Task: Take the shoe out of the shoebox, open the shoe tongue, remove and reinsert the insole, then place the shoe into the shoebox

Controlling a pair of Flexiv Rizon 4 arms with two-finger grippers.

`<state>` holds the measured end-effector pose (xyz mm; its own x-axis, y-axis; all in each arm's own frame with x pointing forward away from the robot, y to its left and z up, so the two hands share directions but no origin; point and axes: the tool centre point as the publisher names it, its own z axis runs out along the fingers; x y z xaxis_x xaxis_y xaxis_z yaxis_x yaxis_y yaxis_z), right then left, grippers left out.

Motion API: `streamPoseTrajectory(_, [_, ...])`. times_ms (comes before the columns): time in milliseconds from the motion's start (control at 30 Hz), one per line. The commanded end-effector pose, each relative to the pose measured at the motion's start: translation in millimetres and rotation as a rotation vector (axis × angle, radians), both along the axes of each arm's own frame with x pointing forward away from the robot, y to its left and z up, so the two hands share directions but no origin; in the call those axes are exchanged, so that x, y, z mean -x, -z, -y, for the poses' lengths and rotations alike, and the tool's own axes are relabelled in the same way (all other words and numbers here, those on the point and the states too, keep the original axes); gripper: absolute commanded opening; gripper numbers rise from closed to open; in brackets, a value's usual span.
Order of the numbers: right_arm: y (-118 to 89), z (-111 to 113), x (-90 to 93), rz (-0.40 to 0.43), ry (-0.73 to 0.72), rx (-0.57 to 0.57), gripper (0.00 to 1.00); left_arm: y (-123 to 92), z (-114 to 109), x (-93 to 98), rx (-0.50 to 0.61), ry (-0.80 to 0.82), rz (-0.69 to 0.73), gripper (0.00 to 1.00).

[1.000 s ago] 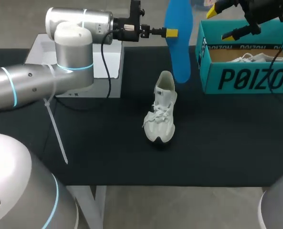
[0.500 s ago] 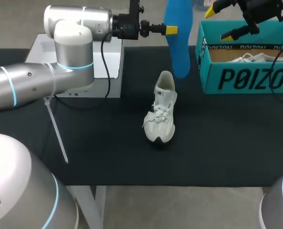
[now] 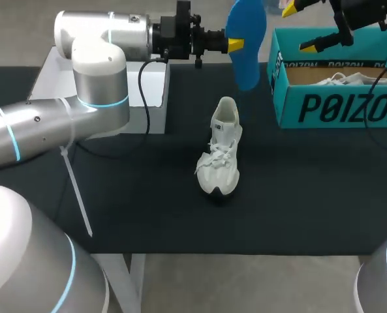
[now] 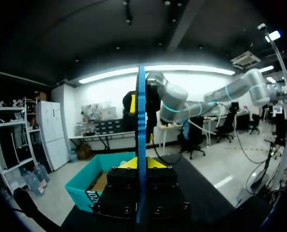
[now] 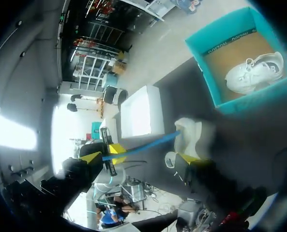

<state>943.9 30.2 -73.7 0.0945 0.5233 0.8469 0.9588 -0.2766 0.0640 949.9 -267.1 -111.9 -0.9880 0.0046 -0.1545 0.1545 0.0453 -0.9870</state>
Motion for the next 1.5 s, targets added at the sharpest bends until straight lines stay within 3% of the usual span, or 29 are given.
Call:
streamPoseTrajectory(33, [10,4,-2.7,-0.003,-0.006,-0.034,1.0,3,-2,5.7,0.001,-0.007,0.44,0.0])
streamPoseTrajectory(367, [13,3,-7.1,-0.029,-0.016,-0.074,1.0,-24,-2,13.1,0.004,-0.204,1.064,0.0])
streamPoseTrajectory(633, [15,7,-8.6,-0.049,-0.004,-0.13,1.0,-23,4,23.1,-0.01,-0.142,1.383,0.0])
streamPoseTrajectory(1000, [16,4,-4.1,-0.054,-0.05,-0.239,1.0,0,4,23.7,-0.15,0.023,1.698,0.0])
streamPoseTrajectory(1233, [13,-8,-4.2,0.057,-0.007,-0.236,1.0,4,5,17.3,-0.199,0.074,1.75,0.0])
streamPoseTrajectory(1500, [17,-23,0.3,0.12,-0.012,-0.282,1.0,-3,2,12.1,-0.185,0.067,1.756,0.0])
